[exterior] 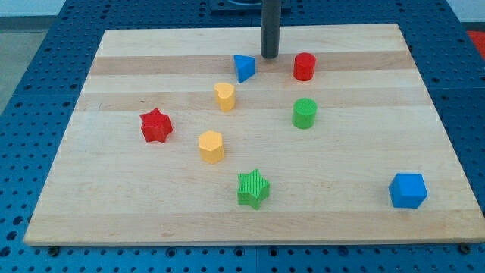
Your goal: Push the blue triangle into the yellow heart
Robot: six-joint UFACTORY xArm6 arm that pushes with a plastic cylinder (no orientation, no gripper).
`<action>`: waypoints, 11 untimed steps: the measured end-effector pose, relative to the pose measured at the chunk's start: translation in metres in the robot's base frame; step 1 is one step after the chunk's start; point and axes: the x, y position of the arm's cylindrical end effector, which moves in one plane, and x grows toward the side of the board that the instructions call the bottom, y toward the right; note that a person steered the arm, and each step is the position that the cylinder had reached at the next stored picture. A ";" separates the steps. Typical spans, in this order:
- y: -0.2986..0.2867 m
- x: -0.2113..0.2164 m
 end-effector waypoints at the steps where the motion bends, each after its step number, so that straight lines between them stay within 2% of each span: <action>1: -0.012 0.022; 3: -0.043 0.026; 4: -0.044 0.042; 5: -0.044 0.040; 7: -0.047 -0.020; 8: -0.072 -0.012; 10: -0.080 0.030; 11: -0.081 0.034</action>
